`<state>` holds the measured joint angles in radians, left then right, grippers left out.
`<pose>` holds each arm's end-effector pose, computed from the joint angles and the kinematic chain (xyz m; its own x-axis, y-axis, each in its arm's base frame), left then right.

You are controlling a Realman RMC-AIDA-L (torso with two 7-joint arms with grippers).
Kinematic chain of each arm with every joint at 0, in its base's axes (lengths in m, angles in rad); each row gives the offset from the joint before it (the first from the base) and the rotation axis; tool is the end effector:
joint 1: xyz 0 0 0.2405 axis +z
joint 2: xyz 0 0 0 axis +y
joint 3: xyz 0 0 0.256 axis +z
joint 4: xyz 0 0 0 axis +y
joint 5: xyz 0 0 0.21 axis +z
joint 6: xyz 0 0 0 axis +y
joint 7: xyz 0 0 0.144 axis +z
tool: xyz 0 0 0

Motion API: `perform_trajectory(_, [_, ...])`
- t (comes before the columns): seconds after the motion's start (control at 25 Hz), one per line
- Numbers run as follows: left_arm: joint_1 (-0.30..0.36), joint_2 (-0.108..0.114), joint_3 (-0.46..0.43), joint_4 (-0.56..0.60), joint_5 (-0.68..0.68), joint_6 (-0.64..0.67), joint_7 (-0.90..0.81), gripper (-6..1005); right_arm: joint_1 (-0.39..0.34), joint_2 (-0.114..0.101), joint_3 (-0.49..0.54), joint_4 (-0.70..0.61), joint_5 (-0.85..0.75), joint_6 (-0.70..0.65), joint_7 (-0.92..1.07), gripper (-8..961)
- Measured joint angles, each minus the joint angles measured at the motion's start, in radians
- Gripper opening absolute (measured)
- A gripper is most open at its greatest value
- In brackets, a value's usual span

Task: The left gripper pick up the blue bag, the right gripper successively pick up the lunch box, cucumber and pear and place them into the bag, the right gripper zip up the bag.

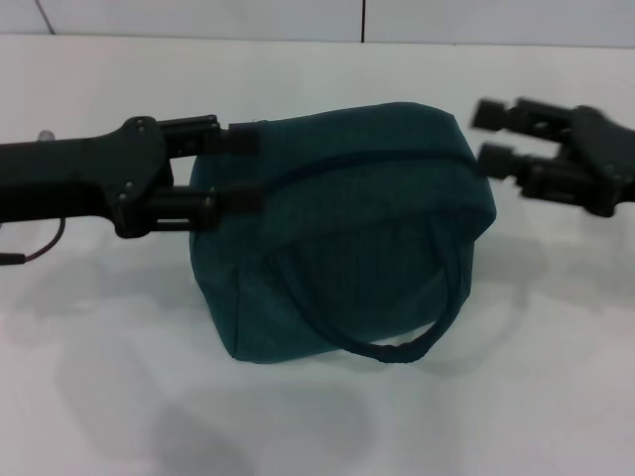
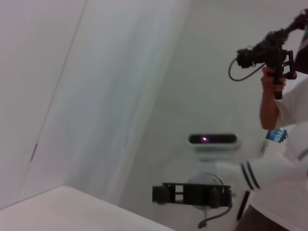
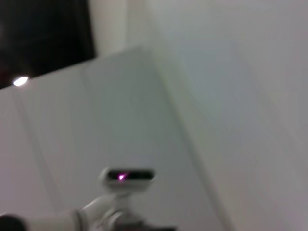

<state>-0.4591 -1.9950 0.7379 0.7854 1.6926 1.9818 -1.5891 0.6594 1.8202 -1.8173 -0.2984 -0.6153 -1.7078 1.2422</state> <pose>-0.2286 0.2935 0.0708 0.6552 0.3174 0.6855 0.3258 -0.9374 0.1227 0.1986 0.3338 0.0239 0.5700 -0.2879 -0.7696 -0.2723 -0.9499 0.1536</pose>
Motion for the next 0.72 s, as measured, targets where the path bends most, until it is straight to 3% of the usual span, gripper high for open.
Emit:
perform_trajectory(0.12, [0.012, -0.001, 0.000, -0.009, 0.000, 0.010, 0.030, 709, 0.080, 0.016, 0.000, 0.000, -0.098, 0.001, 0.059, 684])
perform_trajectory(0.28, [0.010, -0.002, 0.000, -0.044, -0.003, 0.017, 0.075, 883, 0.130, 0.046, 0.000, -0.001, -0.170, 0.015, 0.077, 682])
perform_trajectory(0.44, [0.020, -0.002, 0.000, -0.049, -0.007, 0.019, 0.092, 893, 0.147, 0.062, 0.002, -0.001, -0.202, 0.023, 0.081, 682])
perform_trajectory(0.72, [0.026, -0.003, 0.000, -0.050, -0.003, 0.020, 0.100, 895, 0.151, 0.064, 0.002, -0.002, -0.205, 0.025, 0.083, 682])
